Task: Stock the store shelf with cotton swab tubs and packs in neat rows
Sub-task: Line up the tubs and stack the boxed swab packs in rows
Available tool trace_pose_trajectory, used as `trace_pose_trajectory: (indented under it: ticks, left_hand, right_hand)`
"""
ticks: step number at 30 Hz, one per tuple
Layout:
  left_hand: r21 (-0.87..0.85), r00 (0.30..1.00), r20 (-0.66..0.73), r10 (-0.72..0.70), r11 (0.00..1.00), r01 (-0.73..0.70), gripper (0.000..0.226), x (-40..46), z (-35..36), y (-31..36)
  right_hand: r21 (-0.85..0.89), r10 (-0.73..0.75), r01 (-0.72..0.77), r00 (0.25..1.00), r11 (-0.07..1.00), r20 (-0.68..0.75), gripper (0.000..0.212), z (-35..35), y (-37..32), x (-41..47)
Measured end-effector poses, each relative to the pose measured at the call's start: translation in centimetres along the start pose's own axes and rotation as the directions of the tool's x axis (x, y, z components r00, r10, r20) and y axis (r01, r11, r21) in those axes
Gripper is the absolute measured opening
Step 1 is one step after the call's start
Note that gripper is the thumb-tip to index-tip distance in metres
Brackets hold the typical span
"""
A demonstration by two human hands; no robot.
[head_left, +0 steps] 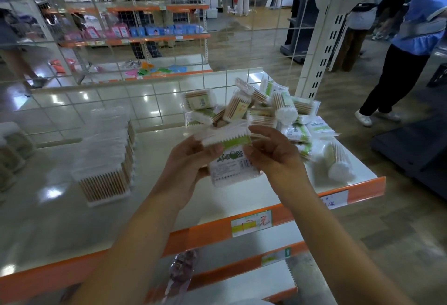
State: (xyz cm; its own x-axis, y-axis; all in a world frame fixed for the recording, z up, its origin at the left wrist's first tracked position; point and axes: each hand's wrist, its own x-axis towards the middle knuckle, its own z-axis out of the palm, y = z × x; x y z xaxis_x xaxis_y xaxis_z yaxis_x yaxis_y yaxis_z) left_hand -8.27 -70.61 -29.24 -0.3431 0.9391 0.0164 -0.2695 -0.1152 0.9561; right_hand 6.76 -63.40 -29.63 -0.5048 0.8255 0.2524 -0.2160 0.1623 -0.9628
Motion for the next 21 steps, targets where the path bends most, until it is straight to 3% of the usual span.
trace_pose_trajectory:
  ticks: [3, 8, 11, 13, 18, 21]
  left_hand:
    - [0.014, 0.999, 0.008, -0.034, 0.999, 0.034, 0.034, -0.4, 0.1, -0.6]
    - [0.010, 1.000, 0.004, -0.021, 1.000, 0.020, 0.033, -0.7, 0.0, -0.5]
    - [0.010, 1.000, 0.011, -0.005, 1.000, 0.005, 0.035, -0.7, -0.2, -0.5]
    - [-0.009, 1.000, 0.015, 0.014, 1.000, -0.014, 0.038, -0.7, -0.4, -0.6]
    - [-0.066, 0.996, 0.049, 0.075, 0.995, -0.072, 0.041, -1.0, -0.4, -1.0]
    - [-0.030, 0.990, 0.061, 0.126, 0.992, -0.124, 0.043, -1.3, -0.2, -0.8]
  right_hand:
    - [0.013, -0.026, 0.027, 0.997, 1.000, -0.069, 0.028, 0.1, 0.3, 0.1]
    - [0.034, -0.071, 0.074, 0.995, 0.997, -0.068, 0.021, 0.3, 0.7, 0.1]
    - [-0.050, -0.146, 0.144, 0.988, 0.988, -0.049, 0.010, 0.5, 0.7, 0.2]
    - [-0.115, -0.163, 0.158, 0.986, 0.981, -0.038, 0.014, 0.5, 0.8, 0.2]
    - [-0.243, -0.157, 0.133, 0.984, 0.961, -0.085, 0.025, 0.7, 0.9, 0.2]
    - [-0.288, -0.093, 0.065, 0.992, 0.955, -0.084, 0.018, 1.1, 0.7, 0.1]
